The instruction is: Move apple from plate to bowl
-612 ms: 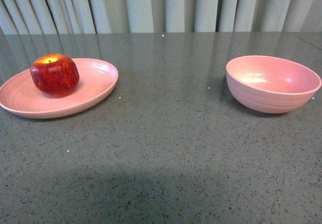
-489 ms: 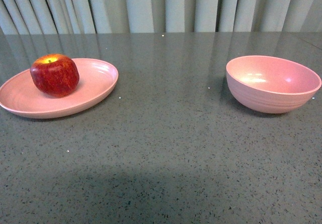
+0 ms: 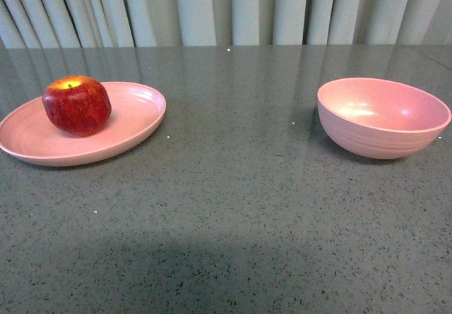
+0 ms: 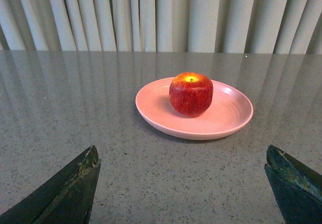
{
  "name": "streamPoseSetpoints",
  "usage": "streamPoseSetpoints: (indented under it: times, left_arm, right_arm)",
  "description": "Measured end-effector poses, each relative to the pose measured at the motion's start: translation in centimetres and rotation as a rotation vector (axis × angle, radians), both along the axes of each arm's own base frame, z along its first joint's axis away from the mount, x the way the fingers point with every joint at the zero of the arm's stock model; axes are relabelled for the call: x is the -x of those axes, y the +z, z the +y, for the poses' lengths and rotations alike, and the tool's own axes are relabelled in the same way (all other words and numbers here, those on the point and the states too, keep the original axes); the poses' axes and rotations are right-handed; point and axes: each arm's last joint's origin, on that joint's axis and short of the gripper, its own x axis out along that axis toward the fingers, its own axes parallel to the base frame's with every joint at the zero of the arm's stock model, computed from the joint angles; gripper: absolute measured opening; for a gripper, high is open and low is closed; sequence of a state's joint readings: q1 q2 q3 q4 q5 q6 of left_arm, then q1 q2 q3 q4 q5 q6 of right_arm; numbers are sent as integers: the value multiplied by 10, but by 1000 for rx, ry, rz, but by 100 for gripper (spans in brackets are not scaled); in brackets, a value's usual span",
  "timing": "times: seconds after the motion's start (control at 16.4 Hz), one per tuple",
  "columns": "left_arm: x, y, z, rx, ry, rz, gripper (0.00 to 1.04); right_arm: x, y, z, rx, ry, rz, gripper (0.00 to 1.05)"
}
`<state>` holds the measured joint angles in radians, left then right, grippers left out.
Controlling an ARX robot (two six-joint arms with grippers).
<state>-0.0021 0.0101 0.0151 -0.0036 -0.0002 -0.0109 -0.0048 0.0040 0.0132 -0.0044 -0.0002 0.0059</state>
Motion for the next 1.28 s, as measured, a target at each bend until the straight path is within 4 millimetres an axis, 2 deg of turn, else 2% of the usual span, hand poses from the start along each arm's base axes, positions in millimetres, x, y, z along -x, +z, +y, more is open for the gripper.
streamPoseSetpoints:
  times: [0.86,0.98,1.04,1.16,1.28]
  left_arm:
    - [0,0,0,0,0,0,98]
    - [0,0,0,0,0,0,98]
    - [0,0,0,0,0,0,98]
    - [0,0,0,0,0,0,98]
    - [0,0,0,0,0,0,98]
  right_arm:
    - [0,0,0,0,0,5,98]
    - [-4,-4,4,-139,78,304,98]
    - [-5,-3,7,-168,97,304,98]
    - [-12,24,8,-182,108,222,98]
    - [-30,50,9,-164,123,170,98]
